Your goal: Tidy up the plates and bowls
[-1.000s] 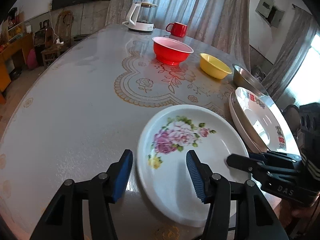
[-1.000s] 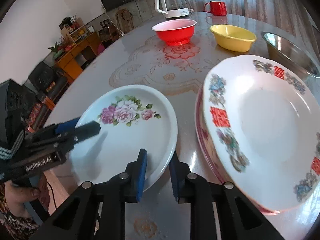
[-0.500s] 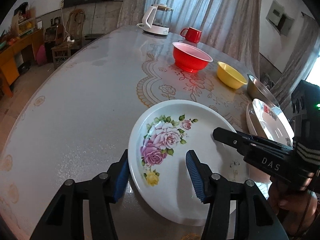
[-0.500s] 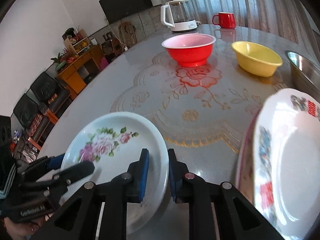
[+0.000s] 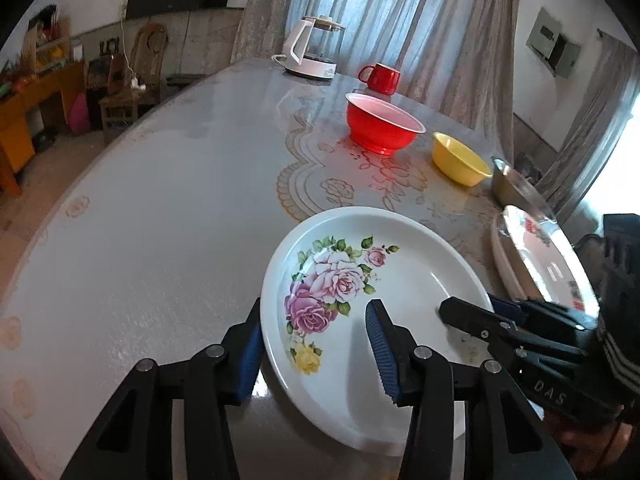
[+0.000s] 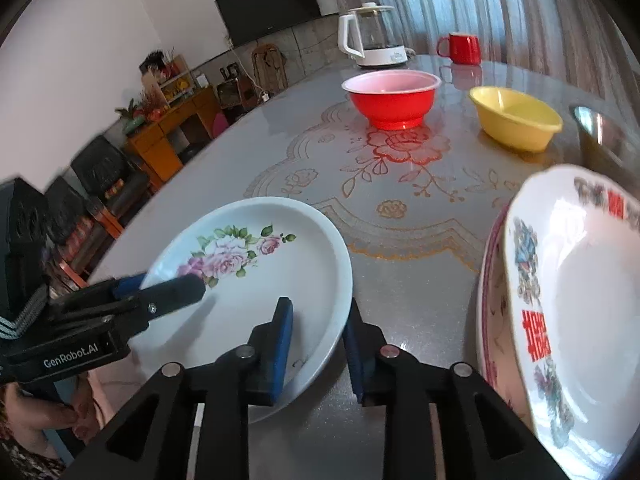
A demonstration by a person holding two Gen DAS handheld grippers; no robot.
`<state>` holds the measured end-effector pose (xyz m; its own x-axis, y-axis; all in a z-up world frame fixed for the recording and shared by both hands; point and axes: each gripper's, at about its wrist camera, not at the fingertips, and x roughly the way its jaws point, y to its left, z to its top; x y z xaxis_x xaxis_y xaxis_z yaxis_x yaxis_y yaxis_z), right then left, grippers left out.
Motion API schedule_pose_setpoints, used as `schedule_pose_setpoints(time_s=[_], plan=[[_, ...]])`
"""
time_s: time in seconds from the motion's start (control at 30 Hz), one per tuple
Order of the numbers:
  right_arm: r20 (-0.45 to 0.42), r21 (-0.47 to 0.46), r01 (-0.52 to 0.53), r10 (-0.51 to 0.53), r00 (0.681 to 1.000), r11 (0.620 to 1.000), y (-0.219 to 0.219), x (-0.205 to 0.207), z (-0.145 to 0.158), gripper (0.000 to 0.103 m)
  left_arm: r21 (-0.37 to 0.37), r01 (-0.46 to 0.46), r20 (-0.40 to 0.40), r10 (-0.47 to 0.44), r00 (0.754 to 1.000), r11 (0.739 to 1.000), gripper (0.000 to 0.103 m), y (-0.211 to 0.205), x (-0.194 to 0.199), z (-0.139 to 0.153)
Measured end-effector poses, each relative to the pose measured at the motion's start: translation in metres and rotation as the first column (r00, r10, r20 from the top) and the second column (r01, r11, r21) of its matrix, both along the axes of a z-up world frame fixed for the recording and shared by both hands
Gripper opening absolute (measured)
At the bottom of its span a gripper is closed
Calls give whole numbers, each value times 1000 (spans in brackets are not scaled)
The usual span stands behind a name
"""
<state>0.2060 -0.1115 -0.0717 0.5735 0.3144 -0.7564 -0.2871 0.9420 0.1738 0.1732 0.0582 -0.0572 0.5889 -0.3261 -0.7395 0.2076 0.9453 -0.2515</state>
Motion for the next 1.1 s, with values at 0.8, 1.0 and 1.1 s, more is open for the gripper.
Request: schedule_pose_setpoints(time_s=[0.8,1.0,1.1], plan=[[-25,88,29,-27,999,996,5,49,-3,23,87,-36,30,34,999,996,56,-1,45,-6],[-21,68,37,-36,999,997,7,50,-3,19,94,-68,36,65,997,993,46,2,45,-6],[-19,69,40,-39,999,997,6,50,-3,19,85,-92,38,89,995,992,38,5,44,-7]])
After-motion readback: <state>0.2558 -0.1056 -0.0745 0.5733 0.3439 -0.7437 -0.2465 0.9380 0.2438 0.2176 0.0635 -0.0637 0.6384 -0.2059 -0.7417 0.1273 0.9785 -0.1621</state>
